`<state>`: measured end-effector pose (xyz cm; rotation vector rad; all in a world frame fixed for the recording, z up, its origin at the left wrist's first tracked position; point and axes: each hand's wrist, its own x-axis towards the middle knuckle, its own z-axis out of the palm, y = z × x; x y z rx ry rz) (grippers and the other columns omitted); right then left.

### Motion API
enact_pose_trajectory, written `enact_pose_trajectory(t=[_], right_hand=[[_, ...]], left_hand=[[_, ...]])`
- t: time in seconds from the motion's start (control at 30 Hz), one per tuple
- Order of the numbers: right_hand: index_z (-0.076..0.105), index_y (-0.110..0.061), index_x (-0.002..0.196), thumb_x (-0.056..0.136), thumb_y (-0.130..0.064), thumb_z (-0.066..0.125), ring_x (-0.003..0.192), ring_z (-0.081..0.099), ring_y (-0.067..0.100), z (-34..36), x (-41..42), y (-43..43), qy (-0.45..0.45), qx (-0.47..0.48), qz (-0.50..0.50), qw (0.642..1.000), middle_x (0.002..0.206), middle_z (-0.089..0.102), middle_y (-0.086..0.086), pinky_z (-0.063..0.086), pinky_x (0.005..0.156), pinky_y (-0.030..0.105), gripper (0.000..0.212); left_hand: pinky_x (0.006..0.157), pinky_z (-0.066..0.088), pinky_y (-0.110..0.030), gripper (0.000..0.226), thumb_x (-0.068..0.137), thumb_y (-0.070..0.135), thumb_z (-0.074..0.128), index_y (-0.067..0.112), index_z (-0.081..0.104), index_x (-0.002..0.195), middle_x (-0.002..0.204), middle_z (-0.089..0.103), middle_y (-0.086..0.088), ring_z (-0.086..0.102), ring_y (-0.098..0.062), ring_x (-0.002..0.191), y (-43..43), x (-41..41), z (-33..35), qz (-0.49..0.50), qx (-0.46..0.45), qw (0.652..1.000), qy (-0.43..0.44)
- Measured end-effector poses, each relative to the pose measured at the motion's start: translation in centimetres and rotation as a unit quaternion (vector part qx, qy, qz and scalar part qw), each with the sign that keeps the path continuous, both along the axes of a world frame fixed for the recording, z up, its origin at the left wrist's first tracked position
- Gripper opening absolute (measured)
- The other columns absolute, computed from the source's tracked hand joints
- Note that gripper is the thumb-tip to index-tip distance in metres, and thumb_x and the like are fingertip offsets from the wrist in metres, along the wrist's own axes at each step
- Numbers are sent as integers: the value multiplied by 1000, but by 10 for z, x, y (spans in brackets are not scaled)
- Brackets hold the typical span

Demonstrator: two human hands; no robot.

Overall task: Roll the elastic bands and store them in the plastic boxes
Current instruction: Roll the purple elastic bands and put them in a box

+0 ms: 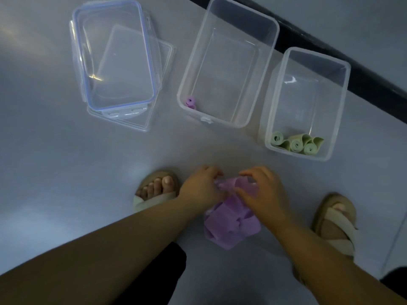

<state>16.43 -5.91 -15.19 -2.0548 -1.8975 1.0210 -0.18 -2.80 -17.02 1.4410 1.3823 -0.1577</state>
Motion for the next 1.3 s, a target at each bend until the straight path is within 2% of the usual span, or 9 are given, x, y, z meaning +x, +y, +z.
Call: enact_pose_trajectory(t=[0.13, 0.37, 0.47, 0.53, 0.63, 0.7, 0.87, 1.07, 1.3], right_hand=[[59, -13, 118, 61, -36, 76, 101, 56, 32, -14, 9, -24, -22, -133, -72, 988, 115, 56, 11, 47, 87, 45, 64], [69, -12, 92, 83, -16, 68, 76, 58, 16, -24, 16, -18, 83, -172, -207, 960, 81, 64, 0, 45, 66, 22, 9], [67, -14, 86, 88, -14, 62, 70, 55, 7, -9, 24, -7, 181, -183, -283, 924, 79, 63, -4, 44, 57, 5, 5], [65, -16, 84, 90, -17, 58, 70, 56, 9, -3, 29, -3, 230, -203, -314, 898, 79, 63, -4, 50, 61, 11, 9], [61, -23, 78, 93, -21, 54, 80, 55, 15, 0, 37, -2, 230, -179, -358, 887, 82, 62, -2, 49, 80, 30, 16], [58, -19, 79, 96, -18, 48, 86, 54, 17, 4, 42, 0, 278, -130, -443, 843, 85, 60, 1, 45, 88, 34, 20], [55, -19, 83, 98, -17, 43, 80, 55, 15, 21, 52, -2, 324, -66, -553, 765, 88, 58, 4, 50, 71, 28, 19], [55, -22, 87, 97, -24, 46, 73, 48, 7, 58, 47, -14, 167, 4, -408, 898, 80, 54, -8, 41, 60, 13, 14], [59, -32, 80, 93, -25, 51, 70, 53, -11, 164, 41, 11, 200, 49, -283, 937, 82, 58, -16, 41, 58, 6, 17]], left_hand=[[91, 39, -32, 55, 79, 38, 67, 21, 49, 128, 125, 48, -9, 47, -29, 117, -9, 5, -6, -92, 28, 994, 55], [88, 46, -34, 30, 86, 26, 51, 15, 69, 108, 113, 66, -13, 59, -31, 106, 5, -5, -9, -48, 23, 998, 40], [83, 41, -28, 20, 87, 14, 58, 8, 70, 101, 106, 66, -16, 59, -30, 102, 16, -10, -8, -18, 49, 998, 20], [77, 41, -25, 16, 87, 13, 59, 7, 69, 98, 100, 67, -15, 61, -28, 94, 21, -9, -4, 8, 47, 999, -7], [67, 41, -18, 15, 88, 12, 61, 7, 68, 100, 92, 67, -11, 57, -17, 81, 29, -5, 4, 63, 22, 996, -57], [62, 38, -14, 16, 88, 12, 61, 8, 68, 101, 91, 65, -7, 54, -14, 83, 34, -7, 5, 92, 23, 994, -59], [67, 33, -19, 16, 91, 13, 54, 7, 67, 98, 93, 63, -7, 52, -18, 84, 41, -29, 1, 200, 77, 977, 15], [69, 33, -17, 20, 89, 8, 53, 10, 69, 100, 103, 67, -11, 58, -21, 92, 35, -31, 8, 78, 50, 995, 32], [90, 37, -23, 27, 91, 20, 53, 17, 64, 115, 125, 60, -8, 52, -25, 115, 46, -17, 55, -134, 31, 984, 113]])
